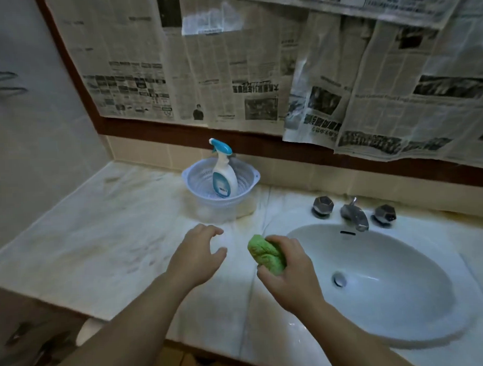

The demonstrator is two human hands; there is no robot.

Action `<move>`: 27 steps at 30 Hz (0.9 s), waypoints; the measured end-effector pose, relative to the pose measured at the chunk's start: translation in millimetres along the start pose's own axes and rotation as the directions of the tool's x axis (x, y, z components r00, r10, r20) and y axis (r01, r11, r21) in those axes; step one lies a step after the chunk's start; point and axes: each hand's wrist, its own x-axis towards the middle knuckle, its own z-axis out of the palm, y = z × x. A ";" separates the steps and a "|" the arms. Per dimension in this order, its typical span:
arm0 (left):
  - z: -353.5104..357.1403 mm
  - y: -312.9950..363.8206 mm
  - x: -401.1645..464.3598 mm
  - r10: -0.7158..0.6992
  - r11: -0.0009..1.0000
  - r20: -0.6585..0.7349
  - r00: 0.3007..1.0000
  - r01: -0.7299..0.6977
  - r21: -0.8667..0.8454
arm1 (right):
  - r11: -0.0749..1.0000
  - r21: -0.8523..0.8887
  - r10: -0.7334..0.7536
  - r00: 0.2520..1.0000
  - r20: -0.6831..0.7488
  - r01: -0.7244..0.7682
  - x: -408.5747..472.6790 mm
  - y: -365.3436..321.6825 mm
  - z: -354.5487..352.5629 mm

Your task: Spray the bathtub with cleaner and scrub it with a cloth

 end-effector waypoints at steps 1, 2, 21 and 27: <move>-0.7 -3.1 18.8 0.013 1.000 -0.009 1.000 -0.013 0.006 | 1.000 -0.004 0.000 1.000 -0.006 0.000 12.0 0.4 3.4; -1.6 -6.5 38.1 0.026 1.000 -0.016 1.000 -0.025 0.010 | 1.000 -0.009 0.004 1.000 -0.013 -0.004 24.1 0.5 7.5; 4.7 -110.1 220.0 0.148 0.968 0.148 0.978 -0.174 0.182 | 0.945 -0.313 -0.050 0.989 0.137 0.091 280.5 -19.4 125.4; 15.8 -117.0 219.1 0.249 0.961 0.039 0.968 -0.252 0.117 | 0.897 -0.441 0.085 0.970 0.227 0.025 280.6 2.8 148.3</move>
